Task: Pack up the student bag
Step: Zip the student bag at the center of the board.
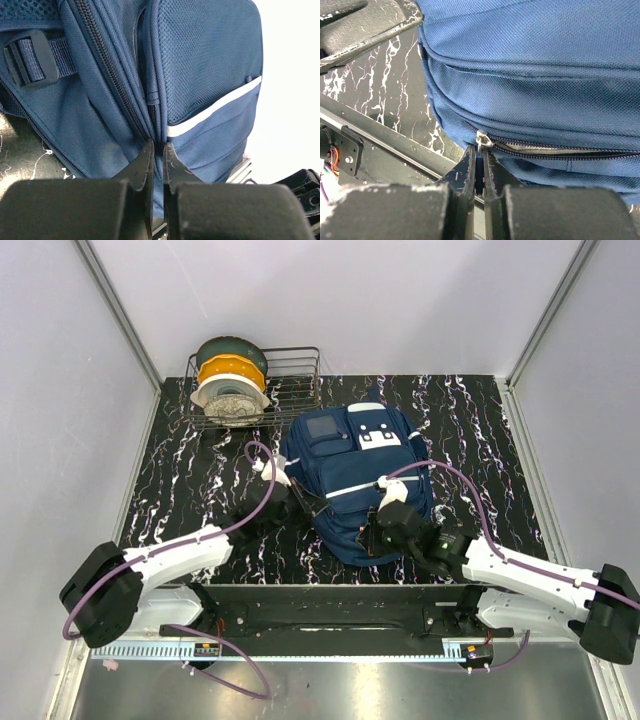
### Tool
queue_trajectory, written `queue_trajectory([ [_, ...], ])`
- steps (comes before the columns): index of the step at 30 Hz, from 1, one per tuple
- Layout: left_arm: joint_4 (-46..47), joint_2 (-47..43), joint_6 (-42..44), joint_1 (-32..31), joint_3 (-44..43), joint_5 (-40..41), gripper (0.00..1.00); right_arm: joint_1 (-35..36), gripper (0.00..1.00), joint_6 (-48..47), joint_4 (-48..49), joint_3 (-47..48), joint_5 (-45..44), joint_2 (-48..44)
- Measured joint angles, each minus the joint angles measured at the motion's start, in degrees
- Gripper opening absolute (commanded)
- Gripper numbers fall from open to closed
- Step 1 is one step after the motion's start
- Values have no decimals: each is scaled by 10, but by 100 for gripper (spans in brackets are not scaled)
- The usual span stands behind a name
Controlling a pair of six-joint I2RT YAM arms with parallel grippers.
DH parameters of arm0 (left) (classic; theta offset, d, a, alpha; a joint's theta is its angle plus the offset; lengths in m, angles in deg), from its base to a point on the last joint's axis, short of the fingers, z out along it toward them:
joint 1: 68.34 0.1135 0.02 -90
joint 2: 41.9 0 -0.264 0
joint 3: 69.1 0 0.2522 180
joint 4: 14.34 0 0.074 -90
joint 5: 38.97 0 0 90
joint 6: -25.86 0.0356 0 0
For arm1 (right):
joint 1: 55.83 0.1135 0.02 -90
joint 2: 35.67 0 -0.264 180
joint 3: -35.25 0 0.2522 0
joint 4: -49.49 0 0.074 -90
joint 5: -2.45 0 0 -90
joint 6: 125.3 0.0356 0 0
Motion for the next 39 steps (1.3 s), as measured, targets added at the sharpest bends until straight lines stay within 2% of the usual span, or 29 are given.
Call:
queue_trajectory([
  [7,-36,12,23,2,-25,4,0,0,0,-15,-5,1,-3,3],
  [10,-67,3,45,26,-45,-24,0,0,0,-31,-16,4,-9,-1],
  [15,-128,-47,96,121,-49,-103,0,0,0,-46,-31,10,-22,-21],
  [18,-169,-68,130,167,-57,-129,0,-1,0,-46,-47,10,-22,-28],
  [22,-176,-71,165,240,-75,-141,0,-6,0,-43,-73,10,-34,-28],
  [25,-175,-71,180,268,-82,-144,42,-15,0,-42,-83,10,-41,-28],
  [28,-177,-71,186,273,-82,-162,66,-17,0,-43,-86,10,-40,-28],
  [33,-179,-94,179,257,-79,-188,80,-18,0,-42,-73,10,-32,-25],
  [39,-167,-172,137,170,-20,-180,90,-18,0,-36,-59,10,-30,-5],
])
